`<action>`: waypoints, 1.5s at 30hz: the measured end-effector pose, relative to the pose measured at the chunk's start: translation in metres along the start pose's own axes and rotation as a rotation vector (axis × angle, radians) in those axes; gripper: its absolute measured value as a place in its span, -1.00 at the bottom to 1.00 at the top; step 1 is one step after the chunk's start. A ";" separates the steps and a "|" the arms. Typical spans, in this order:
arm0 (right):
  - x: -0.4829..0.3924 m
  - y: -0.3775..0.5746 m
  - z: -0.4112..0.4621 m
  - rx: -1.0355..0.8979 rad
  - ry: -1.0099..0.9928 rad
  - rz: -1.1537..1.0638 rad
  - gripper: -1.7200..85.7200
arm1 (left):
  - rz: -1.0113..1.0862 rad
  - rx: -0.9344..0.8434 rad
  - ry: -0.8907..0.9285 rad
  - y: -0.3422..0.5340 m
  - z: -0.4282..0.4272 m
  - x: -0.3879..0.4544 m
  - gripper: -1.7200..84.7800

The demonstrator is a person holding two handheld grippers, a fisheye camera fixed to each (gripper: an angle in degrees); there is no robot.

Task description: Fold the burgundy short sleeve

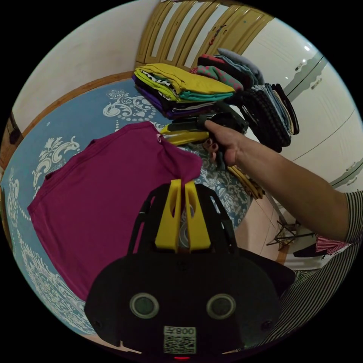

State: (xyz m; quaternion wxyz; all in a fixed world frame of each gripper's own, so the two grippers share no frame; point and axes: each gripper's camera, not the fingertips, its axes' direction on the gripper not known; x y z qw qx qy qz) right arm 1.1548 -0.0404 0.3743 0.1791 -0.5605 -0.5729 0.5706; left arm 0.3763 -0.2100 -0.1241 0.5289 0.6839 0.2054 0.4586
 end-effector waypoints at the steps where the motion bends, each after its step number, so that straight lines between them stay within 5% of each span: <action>1: 0.000 -0.002 0.002 -0.001 0.000 0.002 -0.73 | 0.002 0.003 0.001 -0.001 -0.003 0.002 -0.93; 26: -0.027 -0.045 0.225 -0.082 0.131 -0.064 -0.90 | -0.031 0.038 0.076 -0.056 -0.190 0.020 -0.93; 34: -0.057 -0.032 0.295 0.002 0.080 -0.174 -0.92 | -0.135 0.191 0.131 -0.061 -0.351 -0.014 -0.93; 45: -0.180 0.010 0.500 -0.105 0.217 -0.623 -0.92 | -0.509 0.436 0.156 0.021 -0.596 -0.114 -0.93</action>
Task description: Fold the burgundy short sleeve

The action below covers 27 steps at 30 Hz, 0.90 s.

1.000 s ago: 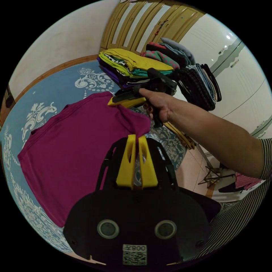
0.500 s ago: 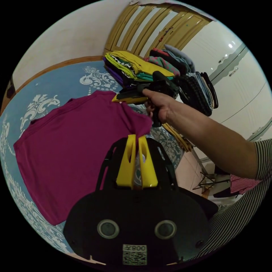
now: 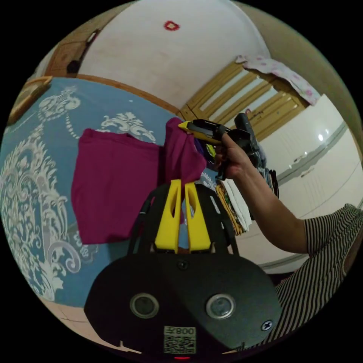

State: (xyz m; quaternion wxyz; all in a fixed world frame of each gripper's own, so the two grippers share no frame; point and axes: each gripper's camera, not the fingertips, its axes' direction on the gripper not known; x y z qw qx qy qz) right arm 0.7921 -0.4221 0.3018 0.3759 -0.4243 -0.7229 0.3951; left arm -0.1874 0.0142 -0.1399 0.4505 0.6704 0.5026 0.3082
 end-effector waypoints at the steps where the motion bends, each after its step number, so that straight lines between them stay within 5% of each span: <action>1: -0.007 -0.003 0.013 -0.015 0.009 -0.017 -0.92 | -0.051 0.016 -0.005 -0.004 -0.023 -0.010 -0.93; 12: -0.069 -0.031 0.246 -0.313 0.180 -0.175 -0.92 | -0.353 0.053 0.065 -0.036 -0.164 -0.046 -0.93; 27: -0.069 -0.037 0.402 -0.440 0.289 -0.248 -0.85 | -0.485 0.088 0.162 -0.077 -0.324 -0.002 -0.92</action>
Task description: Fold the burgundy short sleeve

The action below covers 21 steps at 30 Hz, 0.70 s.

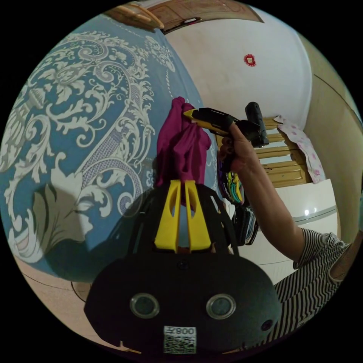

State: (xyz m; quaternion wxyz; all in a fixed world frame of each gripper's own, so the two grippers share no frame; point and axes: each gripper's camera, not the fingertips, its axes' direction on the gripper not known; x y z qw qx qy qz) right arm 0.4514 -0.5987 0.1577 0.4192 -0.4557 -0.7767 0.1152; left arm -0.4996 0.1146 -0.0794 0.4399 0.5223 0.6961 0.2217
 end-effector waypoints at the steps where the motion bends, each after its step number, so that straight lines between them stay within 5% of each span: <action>1: 0.000 -0.002 0.003 -0.001 0.008 -0.005 -0.84 | -0.007 0.005 0.006 0.001 -0.011 0.008 -0.92; 21: 0.075 0.042 -0.002 0.123 -0.097 -0.096 -0.85 | 0.063 -0.006 -0.033 0.036 -0.122 0.171 -0.90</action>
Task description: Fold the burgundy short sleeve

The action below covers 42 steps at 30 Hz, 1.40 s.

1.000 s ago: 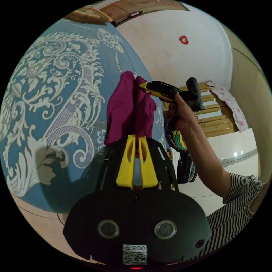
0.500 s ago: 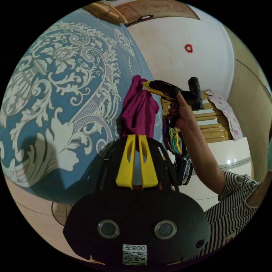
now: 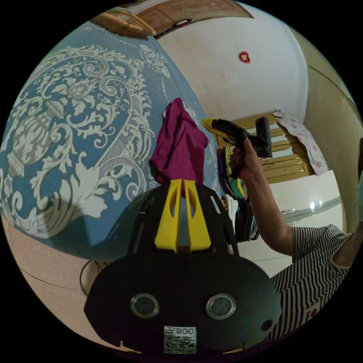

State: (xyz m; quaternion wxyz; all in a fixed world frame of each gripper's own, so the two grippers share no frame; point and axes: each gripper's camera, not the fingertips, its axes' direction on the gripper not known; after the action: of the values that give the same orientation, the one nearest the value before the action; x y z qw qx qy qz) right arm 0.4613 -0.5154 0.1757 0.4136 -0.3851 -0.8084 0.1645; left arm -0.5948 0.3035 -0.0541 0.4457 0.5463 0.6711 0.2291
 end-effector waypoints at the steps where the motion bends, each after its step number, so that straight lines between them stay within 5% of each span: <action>1: 0.007 0.011 -0.006 0.011 -0.010 0.015 -0.85 | 0.021 -0.024 0.000 0.002 -0.001 0.010 -0.89; 12: 0.138 0.206 -0.024 0.007 -0.308 0.472 -0.79 | -0.009 -0.099 -0.008 0.031 -0.024 0.060 -0.81; 26: 0.192 0.262 -0.026 0.019 -0.484 0.572 -0.81 | -0.062 -0.183 0.017 0.041 -0.037 0.092 -0.80; 42: 0.203 0.302 -0.106 0.193 -0.686 0.456 -0.91 | -0.229 -0.098 0.314 0.016 -0.092 0.065 -0.69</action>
State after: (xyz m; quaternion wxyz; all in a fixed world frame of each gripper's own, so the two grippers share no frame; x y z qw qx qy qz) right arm 0.6195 -0.1712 0.1738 0.1080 -0.4364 -0.7743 0.4453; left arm -0.6644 0.3858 -0.0181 0.3848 0.4018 0.7781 0.2917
